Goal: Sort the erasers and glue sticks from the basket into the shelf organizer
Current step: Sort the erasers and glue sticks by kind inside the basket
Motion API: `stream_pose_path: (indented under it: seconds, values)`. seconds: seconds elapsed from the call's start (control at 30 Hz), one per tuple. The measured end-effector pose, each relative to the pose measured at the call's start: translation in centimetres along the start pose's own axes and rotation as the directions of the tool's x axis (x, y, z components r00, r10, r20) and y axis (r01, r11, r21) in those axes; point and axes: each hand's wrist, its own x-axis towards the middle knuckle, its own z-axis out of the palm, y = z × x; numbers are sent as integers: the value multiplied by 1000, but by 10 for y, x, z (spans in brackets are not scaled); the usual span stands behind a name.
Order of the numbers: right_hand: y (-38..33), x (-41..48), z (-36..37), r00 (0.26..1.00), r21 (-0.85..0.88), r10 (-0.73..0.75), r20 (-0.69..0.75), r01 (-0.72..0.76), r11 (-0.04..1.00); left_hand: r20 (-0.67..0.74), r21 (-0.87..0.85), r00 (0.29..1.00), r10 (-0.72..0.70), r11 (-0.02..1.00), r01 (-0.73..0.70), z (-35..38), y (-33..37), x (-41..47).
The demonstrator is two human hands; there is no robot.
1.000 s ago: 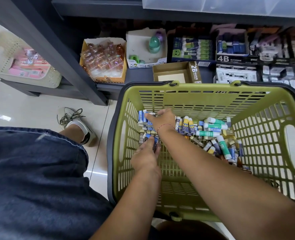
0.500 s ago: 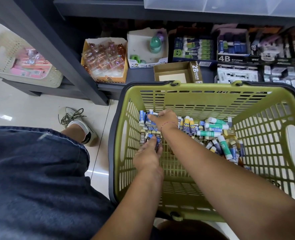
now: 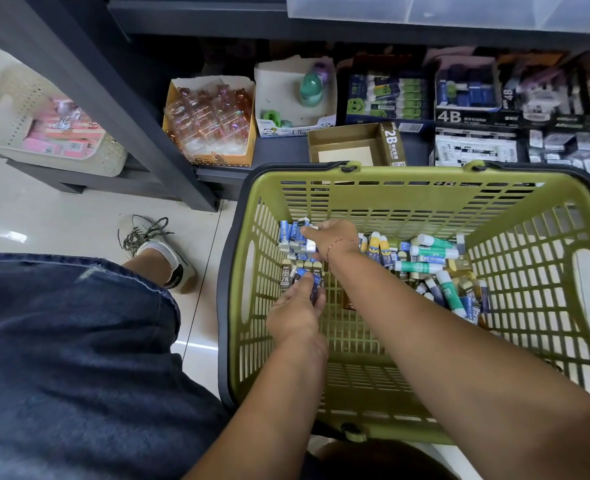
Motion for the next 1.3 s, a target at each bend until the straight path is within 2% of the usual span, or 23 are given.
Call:
stream_pose_path:
  seconds: [0.2,0.43,0.6,0.8,0.97,1.3]
  values:
    - [-3,0,2,998,-48,-31,-54,29,998,-3,1,1000,-10,1000,10,1,1,-1]
    - [3,4,1,996,115,1,-94,10,993,-3,-3,1000,-5,1000,5,1,1,-1]
    - [2,6,0,993,-58,-47,-112,41,998,8,-11,1000,-6,1000,6,3,1,-2]
    - [0,-1,3,995,-80,-60,-77,54,995,11,-16,1000,-1,1000,1,2,0,2]
    - [-5,-6,16,999,-283,-13,-29,4,959,19,-26,1000,-2,1000,3,2,-2,1]
    - [-7,-6,22,1000,-311,3,-18,-8,950,25,-41,1000,3,999,-2,4,-2,3]
